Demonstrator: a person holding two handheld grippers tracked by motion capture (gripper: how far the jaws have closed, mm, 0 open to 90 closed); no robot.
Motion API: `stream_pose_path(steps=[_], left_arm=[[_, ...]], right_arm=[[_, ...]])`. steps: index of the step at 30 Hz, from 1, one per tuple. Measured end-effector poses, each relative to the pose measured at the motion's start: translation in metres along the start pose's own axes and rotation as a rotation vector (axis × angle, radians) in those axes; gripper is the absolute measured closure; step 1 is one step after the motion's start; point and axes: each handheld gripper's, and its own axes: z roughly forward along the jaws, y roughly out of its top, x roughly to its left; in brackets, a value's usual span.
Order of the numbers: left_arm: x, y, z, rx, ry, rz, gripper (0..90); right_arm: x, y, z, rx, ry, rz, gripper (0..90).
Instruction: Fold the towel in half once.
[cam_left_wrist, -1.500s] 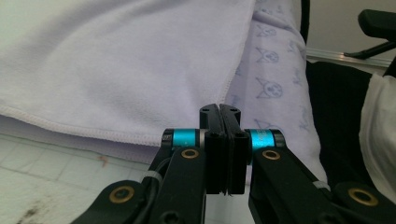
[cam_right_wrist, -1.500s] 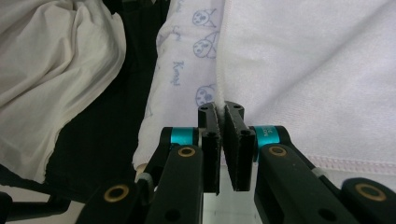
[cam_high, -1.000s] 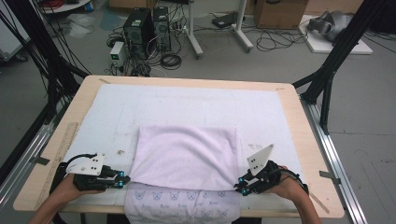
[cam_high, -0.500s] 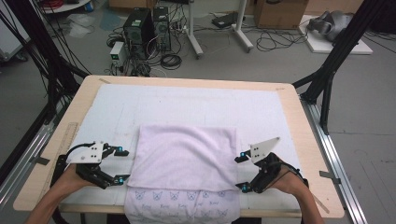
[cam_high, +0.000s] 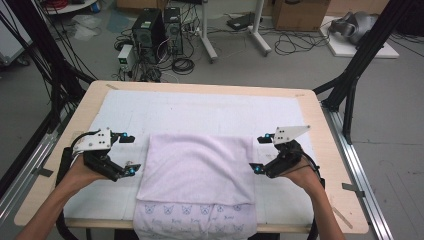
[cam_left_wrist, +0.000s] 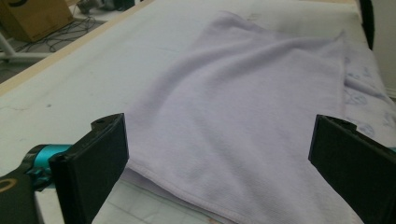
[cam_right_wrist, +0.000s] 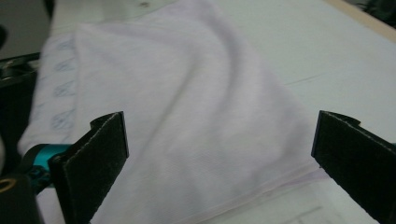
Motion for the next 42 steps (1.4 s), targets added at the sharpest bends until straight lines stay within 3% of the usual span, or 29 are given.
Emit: stream_pose_path(steps=[2, 4, 11, 14, 17, 23, 33, 39, 42], left_arm=[[0.006, 0.002, 0.000, 0.029, 0.023, -0.020, 5.5], [0.011, 0.004, 0.000, 0.024, 0.044, -0.027, 5.4], [0.031, 0.011, 0.010, 0.038, 0.067, -0.062, 5.5], [0.038, 0.011, 0.012, 0.032, 0.076, -0.082, 5.5], [0.045, 0.012, 0.014, 0.034, 0.078, -0.093, 5.5], [0.058, 0.003, 0.023, 0.059, 0.078, -0.138, 5.5], [0.073, -0.016, 0.049, 0.136, 0.057, -0.210, 5.6], [0.076, -0.022, 0.059, 0.144, 0.031, -0.202, 10.7], [0.078, -0.024, 0.062, 0.152, 0.035, -0.210, 10.7]], right_arm=[[-0.006, 0.003, 0.002, 0.023, -0.040, 0.017, 3.4], [-0.012, 0.007, 0.003, 0.048, -0.096, 0.039, 4.8], [-0.035, 0.006, 0.009, 0.070, -0.180, 0.089, 5.0], [-0.042, 0.008, 0.012, 0.087, -0.216, 0.085, 5.0], [-0.051, 0.011, 0.016, 0.054, -0.193, 0.094, 5.0], [-0.068, 0.017, 0.024, 0.060, -0.123, 0.096, 4.9], [-0.088, 0.005, 0.053, 0.170, -0.049, 0.136, 6.2], [-0.094, -0.003, 0.060, 0.200, 0.008, 0.138, 13.4], [-0.097, -0.006, 0.061, 0.212, 0.012, 0.145, 15.7]])
